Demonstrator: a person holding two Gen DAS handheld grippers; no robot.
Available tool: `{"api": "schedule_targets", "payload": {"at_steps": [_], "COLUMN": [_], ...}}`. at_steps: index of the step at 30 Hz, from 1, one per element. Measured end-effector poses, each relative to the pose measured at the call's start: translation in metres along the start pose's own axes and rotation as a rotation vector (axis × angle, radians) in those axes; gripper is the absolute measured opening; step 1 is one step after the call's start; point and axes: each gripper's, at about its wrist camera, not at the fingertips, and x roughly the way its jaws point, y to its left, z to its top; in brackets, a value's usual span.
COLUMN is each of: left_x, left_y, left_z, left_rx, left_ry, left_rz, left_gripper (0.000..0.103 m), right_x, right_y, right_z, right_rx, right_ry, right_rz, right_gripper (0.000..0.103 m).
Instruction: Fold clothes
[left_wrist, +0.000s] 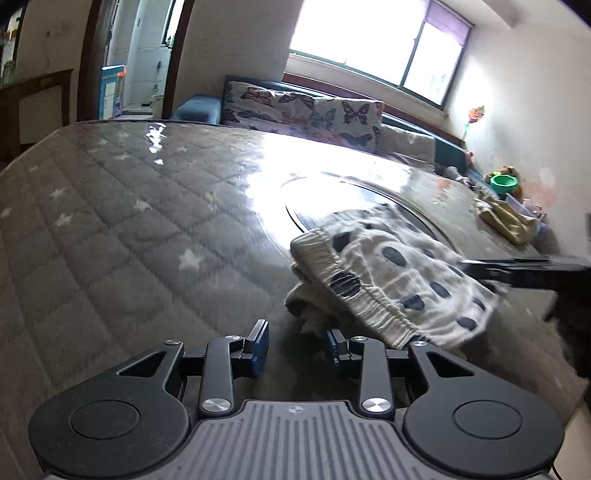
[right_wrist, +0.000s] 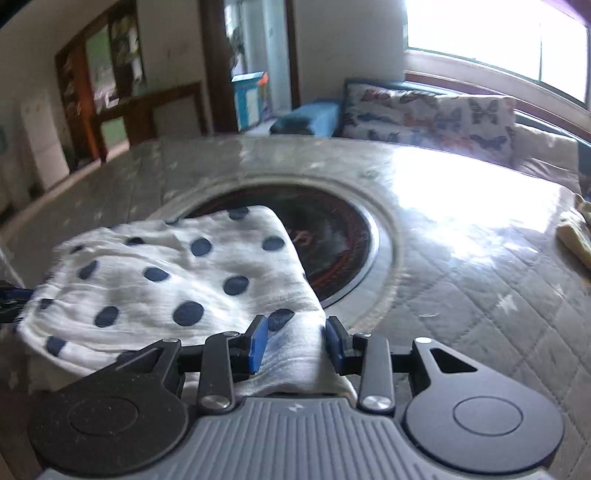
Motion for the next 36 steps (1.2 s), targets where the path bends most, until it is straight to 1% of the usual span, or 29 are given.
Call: {"api": "schedule_targets", "payload": {"at_steps": [2,3,4,5,6,8,9,10,12,13,15,16,18,21,22,23,26,36], "left_x": [0.004,0.003,0.002,0.000,-0.001,-0.001,0.000,0.001,0.001,0.001,0.002,0.003,0.005,0.009,0.010,0.012,0.018,0.022], "left_y": [0.001,0.001,0.003,0.005,0.007,0.015,0.021,0.026,0.035,0.038,0.044,0.046,0.051,0.054,0.055,0.057,0.055,0.054], "left_z": [0.005,0.007,0.008,0.008,0.009,0.011,0.011,0.012,0.012,0.012,0.013,0.013,0.014,0.015,0.014,0.014,0.017,0.016], "left_rx": [0.001,-0.001,-0.003,-0.001,0.001,-0.005,-0.018,-0.030,-0.044,-0.048,-0.045,-0.052,-0.057,-0.045,-0.046,-0.047,-0.046,-0.040], "left_ry": [0.000,-0.002,-0.005,-0.011,-0.018,-0.020,-0.018,-0.016,-0.017,-0.016,-0.018,-0.017,-0.018,-0.009,-0.008,-0.007,-0.015,-0.048], "left_rz": [0.022,0.026,0.036,0.055,0.075,0.115,0.133,0.151,0.191,0.217,0.264,0.283,0.320,0.387,0.394,0.400,0.411,0.413], "left_gripper": [0.037,0.039,0.042,0.050,0.053,0.056,0.060,0.062,0.070,0.071,0.081,0.083,0.089,0.096,0.098,0.102,0.103,0.103], "right_x": [-0.009,-0.013,-0.016,-0.020,-0.022,-0.026,-0.026,-0.026,-0.024,-0.023,-0.022,-0.021,-0.016,-0.009,-0.007,-0.005,-0.005,-0.005], "right_y": [-0.007,-0.010,-0.013,-0.017,-0.022,-0.034,-0.041,-0.046,-0.057,-0.063,-0.072,-0.077,-0.083,-0.087,-0.088,-0.089,-0.091,-0.089], "right_z": [-0.002,-0.003,-0.004,-0.005,-0.006,-0.010,-0.013,-0.016,-0.022,-0.026,-0.030,-0.033,-0.037,-0.039,-0.039,-0.039,-0.037,-0.036], "right_rx": [0.023,0.034,0.042,0.052,0.067,0.100,0.112,0.121,0.139,0.150,0.163,0.169,0.166,0.162,0.165,0.169,0.185,0.191], "right_ry": [-0.046,-0.068,-0.085,-0.103,-0.116,-0.123,-0.121,-0.119,-0.108,-0.103,-0.088,-0.078,-0.053,-0.024,-0.020,-0.015,-0.012,-0.014], "right_rz": [-0.017,-0.029,-0.040,-0.059,-0.079,-0.109,-0.129,-0.152,-0.193,-0.214,-0.249,-0.263,-0.290,-0.314,-0.317,-0.321,-0.325,-0.328], "right_gripper": [0.036,0.042,0.046,0.052,0.056,0.057,0.063,0.072,0.079,0.083,0.084,0.085,0.090,0.094,0.097,0.099,0.103,0.103]}}
